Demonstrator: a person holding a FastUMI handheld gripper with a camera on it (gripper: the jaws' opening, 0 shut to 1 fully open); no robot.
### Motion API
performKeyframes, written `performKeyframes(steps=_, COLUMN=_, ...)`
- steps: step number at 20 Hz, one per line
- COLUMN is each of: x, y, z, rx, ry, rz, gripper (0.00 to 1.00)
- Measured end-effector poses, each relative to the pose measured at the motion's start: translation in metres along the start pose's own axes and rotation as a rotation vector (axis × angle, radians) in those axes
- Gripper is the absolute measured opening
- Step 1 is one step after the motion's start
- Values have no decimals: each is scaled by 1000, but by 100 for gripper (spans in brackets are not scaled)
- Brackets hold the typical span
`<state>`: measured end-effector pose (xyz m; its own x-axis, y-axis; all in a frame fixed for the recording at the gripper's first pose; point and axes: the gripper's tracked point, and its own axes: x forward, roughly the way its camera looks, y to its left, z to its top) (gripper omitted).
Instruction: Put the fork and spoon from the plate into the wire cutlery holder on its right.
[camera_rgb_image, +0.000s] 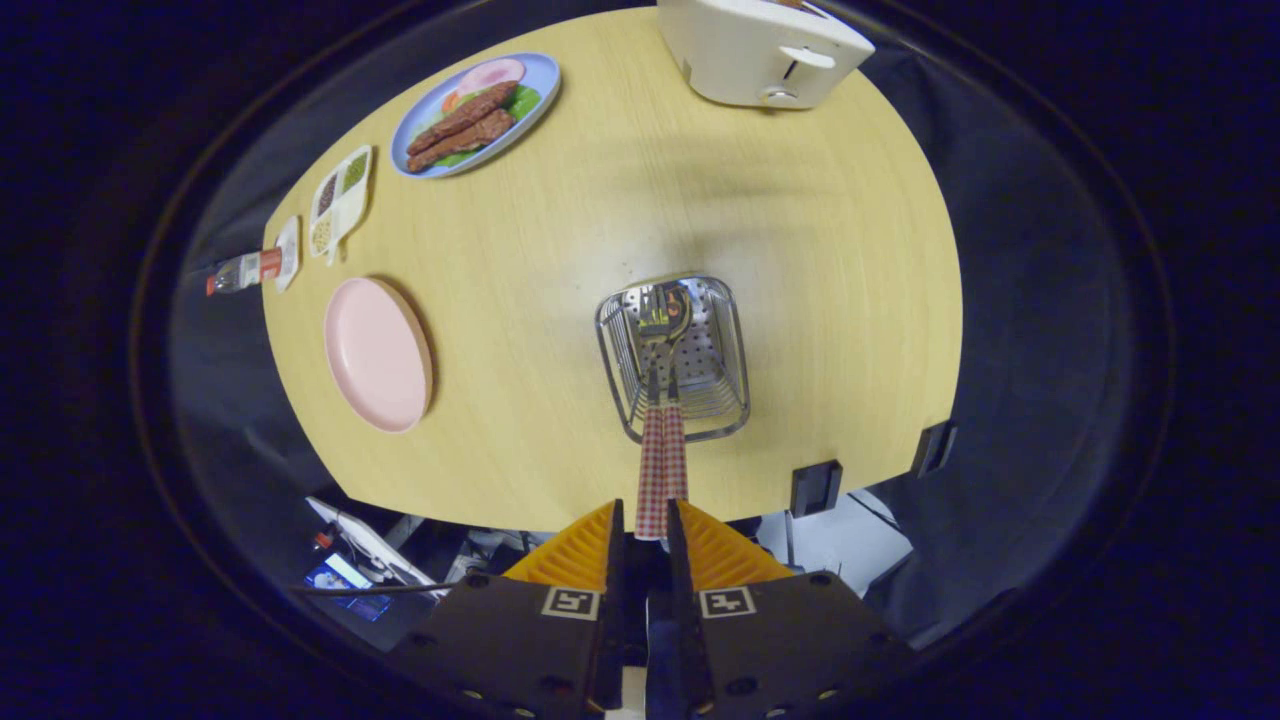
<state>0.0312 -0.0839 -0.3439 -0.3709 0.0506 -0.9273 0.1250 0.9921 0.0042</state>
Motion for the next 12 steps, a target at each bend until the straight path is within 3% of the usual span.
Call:
performKeyframes(steps=4, x=-11, y=11, z=-11, rx=-30, ry=-116, rz=-18, gripper=37)
performKeyframes(steps=9, x=-19, y=34, z=-25, rx=-103, ry=-262, rz=-43, gripper=88)
performKeyframes(steps=11, x=-19, y=48, z=-32, rx=-112, ry=-301, rz=-51, gripper=99)
performKeyframes(steps=12, x=-20, y=56, z=-35, rx=-114, ry=-320, rz=-53, gripper=99)
